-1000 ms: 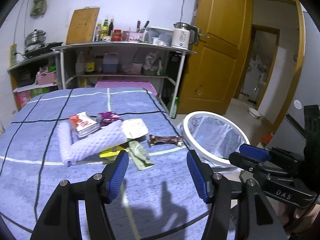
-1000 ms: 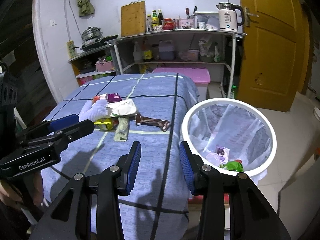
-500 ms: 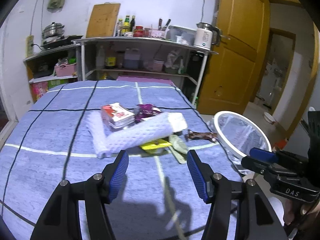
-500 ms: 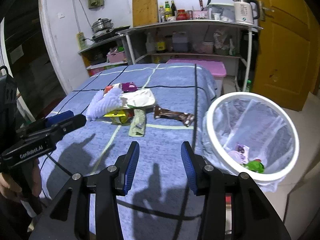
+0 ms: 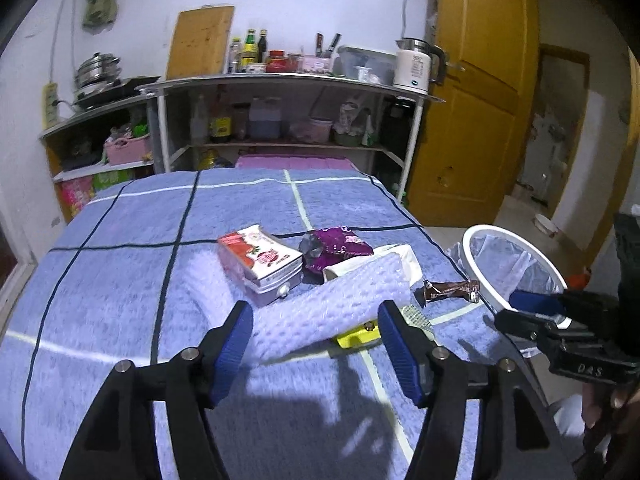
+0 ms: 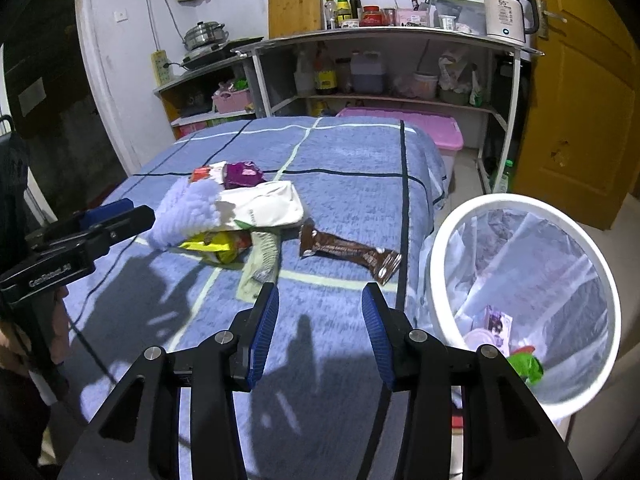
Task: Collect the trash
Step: 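Grasp the white foam net sleeve with the left tool while the right tool grasps the brown chocolate bar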
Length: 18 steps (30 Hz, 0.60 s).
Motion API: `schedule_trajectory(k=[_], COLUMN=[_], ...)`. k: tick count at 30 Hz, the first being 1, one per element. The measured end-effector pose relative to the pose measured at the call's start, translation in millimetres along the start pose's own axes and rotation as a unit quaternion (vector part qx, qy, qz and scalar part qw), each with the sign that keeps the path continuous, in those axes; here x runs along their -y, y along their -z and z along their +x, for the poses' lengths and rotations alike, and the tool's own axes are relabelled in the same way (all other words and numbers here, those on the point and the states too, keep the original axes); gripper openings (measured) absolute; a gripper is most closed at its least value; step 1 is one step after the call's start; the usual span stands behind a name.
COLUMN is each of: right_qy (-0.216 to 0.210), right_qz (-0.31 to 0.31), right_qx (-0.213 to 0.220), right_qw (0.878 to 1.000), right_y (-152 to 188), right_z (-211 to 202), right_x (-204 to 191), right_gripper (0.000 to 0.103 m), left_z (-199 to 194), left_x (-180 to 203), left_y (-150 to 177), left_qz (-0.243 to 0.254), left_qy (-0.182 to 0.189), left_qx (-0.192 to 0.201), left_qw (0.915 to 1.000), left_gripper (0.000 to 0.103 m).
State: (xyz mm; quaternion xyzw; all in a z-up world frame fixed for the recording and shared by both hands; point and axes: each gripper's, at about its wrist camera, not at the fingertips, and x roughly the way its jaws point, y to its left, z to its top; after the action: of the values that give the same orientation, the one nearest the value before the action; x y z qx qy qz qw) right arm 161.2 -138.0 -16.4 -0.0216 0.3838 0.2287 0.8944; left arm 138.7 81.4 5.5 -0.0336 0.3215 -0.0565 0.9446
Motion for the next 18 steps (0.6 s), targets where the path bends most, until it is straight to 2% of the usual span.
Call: schedule_trajectory(k=[7,13,15,17,18], right_qy=[0.013,0.021,0.023,0.020,0.019], right_qz=[-0.028,-0.057,-0.064,-0.071,-0.074], right_qx=[-0.016,-0.034,-0.045,-0.059,-0.067], right_qw=[0.999,0.998,0.997,0.996,0.995], right_y=[-13.9,-25.7,-28.3,-29.9,-30.6], right_z=[23.7,45.0,53.1,61.5,65.9], right_x=[2.9,7.1,10.1,12.4,13.8], right_gripper=[0.047,0.048,0.047,0.048,0.047], left_z=[25.7,41.1,45.2,48.2,48.7], left_x=[1.4,2.0,2.3,3.3,3.4], left_y=[-0.3,2.3,4.3,6.3,7.0], left_qz=[0.039,0.049,0.049,0.052,0.052], left_qy=[0.015,0.016,0.020,0.022,0.022], left_qx=[-0.024,-0.042,-0.047,-0.052,-0.052], left_qw=[0.9989,0.9978,0.9974,0.9971,0.9970], left_gripper=[0.068,0.068,0.062,0.047,0.046])
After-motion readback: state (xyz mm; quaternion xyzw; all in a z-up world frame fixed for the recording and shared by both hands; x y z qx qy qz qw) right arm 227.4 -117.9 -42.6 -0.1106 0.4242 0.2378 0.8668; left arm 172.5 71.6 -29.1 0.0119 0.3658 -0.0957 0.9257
